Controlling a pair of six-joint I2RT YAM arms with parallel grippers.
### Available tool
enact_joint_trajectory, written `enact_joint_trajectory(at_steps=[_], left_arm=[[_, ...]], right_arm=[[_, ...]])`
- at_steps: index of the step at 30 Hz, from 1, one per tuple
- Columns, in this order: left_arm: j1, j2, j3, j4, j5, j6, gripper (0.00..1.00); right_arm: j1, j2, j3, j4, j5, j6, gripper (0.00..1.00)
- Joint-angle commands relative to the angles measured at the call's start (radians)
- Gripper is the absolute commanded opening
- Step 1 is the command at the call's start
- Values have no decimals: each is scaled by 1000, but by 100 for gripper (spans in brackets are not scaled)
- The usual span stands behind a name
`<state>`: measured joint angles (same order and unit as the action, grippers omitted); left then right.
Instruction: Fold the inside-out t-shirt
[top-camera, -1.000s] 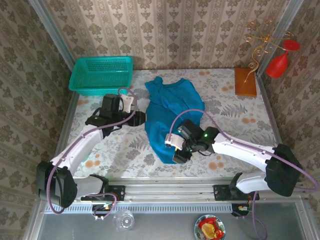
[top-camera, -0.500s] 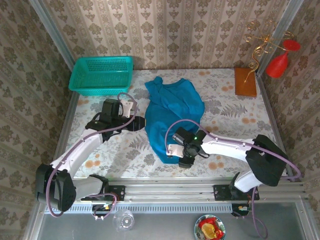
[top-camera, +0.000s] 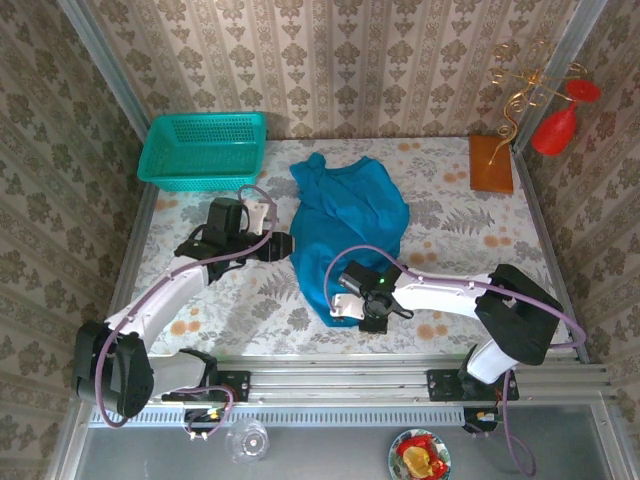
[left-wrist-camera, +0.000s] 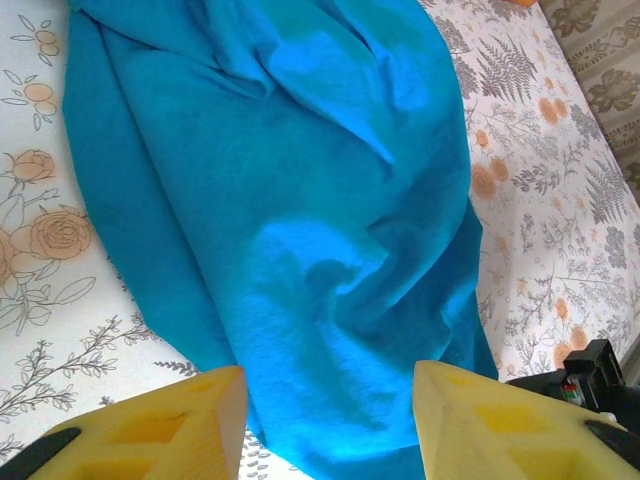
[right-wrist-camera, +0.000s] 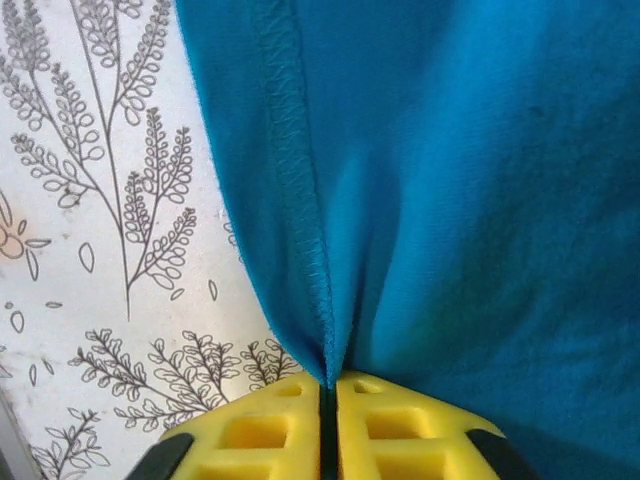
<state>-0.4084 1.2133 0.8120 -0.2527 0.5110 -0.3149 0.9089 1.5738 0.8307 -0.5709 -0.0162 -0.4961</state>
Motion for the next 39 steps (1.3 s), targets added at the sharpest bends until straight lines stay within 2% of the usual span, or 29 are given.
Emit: enact_joint_trajectory(at_steps=[1, 4, 8, 10, 15, 18, 22, 26, 30, 34, 39], left_arm=[[-21, -6, 11, 12, -2, 0, 47], [-43, -11, 16, 8, -12, 25, 47], [-123, -31, 0, 36, -18, 95, 47], [-154, -58, -42, 84, -46, 135, 47], [-219, -143, -164, 261, -35, 179, 47], [-284, -176, -230, 339, -39, 261, 46], [-362, -192, -309, 447, -83, 296, 53], [-407, -186, -359, 540, -92, 279, 61], [-474, -166, -359, 529, -229, 313, 66], [-514, -147, -380, 589, -366, 296, 73], [-566, -91, -364, 653, -449, 302, 74]], right_arm=[[10, 3, 1, -20, -2, -2, 3], [9, -31, 8, -20, -27, 15, 0], [-3, -94, 20, -13, -81, 60, 0], [-40, -125, 23, 9, -146, 113, 0], [-119, -208, 29, 29, -251, 237, 0], [-167, -234, 37, 66, -317, 313, 0], [-237, -239, 46, 101, -406, 421, 0], [-268, -253, 57, 117, -432, 481, 0], [-279, -273, 67, 133, -434, 545, 0], [-281, -279, 78, 133, -446, 588, 0], [-281, -277, 79, 139, -463, 615, 0]])
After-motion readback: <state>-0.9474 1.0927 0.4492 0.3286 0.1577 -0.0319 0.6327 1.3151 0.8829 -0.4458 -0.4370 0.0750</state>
